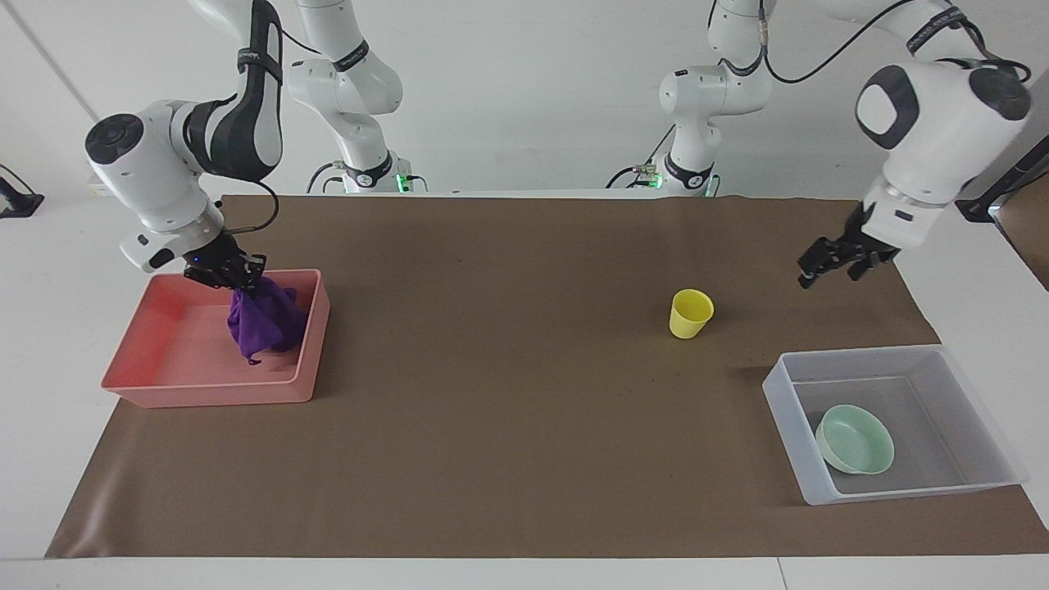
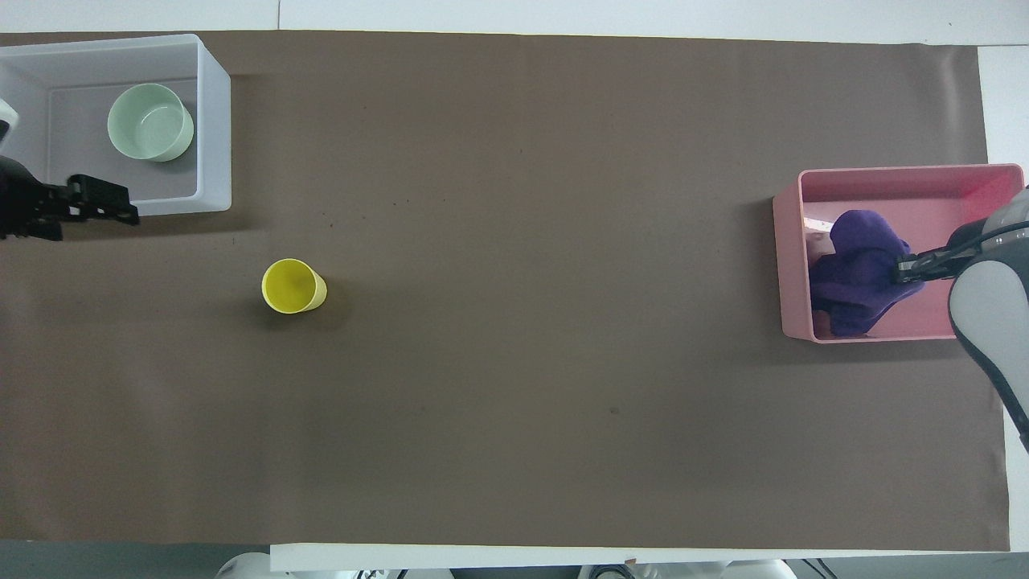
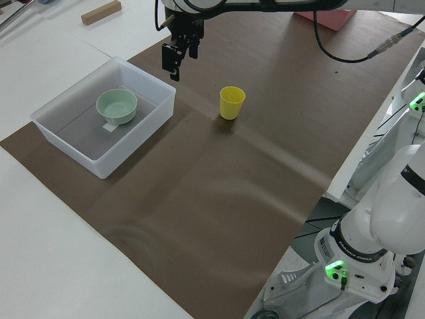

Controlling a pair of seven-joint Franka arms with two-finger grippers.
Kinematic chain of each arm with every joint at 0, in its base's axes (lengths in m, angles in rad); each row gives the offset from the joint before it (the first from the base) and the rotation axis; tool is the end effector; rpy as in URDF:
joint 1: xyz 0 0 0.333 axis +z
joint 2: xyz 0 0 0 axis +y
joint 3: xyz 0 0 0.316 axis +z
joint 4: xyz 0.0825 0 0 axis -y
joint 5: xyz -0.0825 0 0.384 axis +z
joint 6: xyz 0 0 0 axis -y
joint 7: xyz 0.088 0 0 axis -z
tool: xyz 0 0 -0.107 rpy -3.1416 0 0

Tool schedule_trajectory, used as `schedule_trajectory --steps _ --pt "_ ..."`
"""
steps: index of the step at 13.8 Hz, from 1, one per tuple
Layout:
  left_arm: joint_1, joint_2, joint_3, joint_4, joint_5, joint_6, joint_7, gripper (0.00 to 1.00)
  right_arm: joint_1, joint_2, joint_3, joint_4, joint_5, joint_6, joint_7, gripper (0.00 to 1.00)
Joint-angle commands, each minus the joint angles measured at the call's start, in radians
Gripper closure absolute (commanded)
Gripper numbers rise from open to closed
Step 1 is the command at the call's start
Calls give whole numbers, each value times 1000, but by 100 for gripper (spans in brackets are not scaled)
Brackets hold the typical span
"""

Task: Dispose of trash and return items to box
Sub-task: 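Reach the left gripper to the yellow cup and grasp it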

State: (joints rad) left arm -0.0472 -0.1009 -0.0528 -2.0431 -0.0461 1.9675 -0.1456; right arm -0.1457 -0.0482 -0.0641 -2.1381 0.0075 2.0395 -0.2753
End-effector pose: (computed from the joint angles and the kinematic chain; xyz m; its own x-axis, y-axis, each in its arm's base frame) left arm 0.5257 -0.0564 0.4884 0.9978 0.0634 0.0191 0.0626 -0.9972 0.0408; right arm 0.5126 -0.1090 0.4224 0.9970 0.0625 -0.0460 0.0615 -0.9978 -0.0230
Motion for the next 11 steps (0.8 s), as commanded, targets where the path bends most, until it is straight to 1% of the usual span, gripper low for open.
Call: schedule_trajectory --steps 1,2,3,4,5,6,7,8,9,11 --pt "-2 -132 -91 -294 19 247 -124 0 14 -12 9 -6 -9 -1 -16 35" --pt "-3 -117 -105 -302 19 255 -146 0 29 -12 12 -5 -9 -7 -7 21" --pt "-7 -82 -111 -330 19 305 -150 0 43 -15 12 9 -8 -12 -7 0" --pt "-14 -63 -137 -356 19 377 -164 0 50 -18 13 26 -6 -31 -5 0" --pt "-14 -56 -151 -383 19 431 -202 0 64 -21 18 56 3 -77 10 0" --pt "-16 -50 -154 -390 19 454 -221 4 87 -24 18 84 5 -119 54 0" --pt "-20 -42 -157 -400 19 462 -267 72 104 -35 18 105 9 -154 106 0" --pt "-22 -39 -171 -405 19 475 -335 100 129 -36 20 133 11 -188 142 0" --pt "-20 -37 -173 -407 19 490 -338 100 152 -33 20 157 11 -217 149 0" --pt "-20 -20 -173 -407 19 504 -336 100 166 -35 24 202 26 -277 178 0"
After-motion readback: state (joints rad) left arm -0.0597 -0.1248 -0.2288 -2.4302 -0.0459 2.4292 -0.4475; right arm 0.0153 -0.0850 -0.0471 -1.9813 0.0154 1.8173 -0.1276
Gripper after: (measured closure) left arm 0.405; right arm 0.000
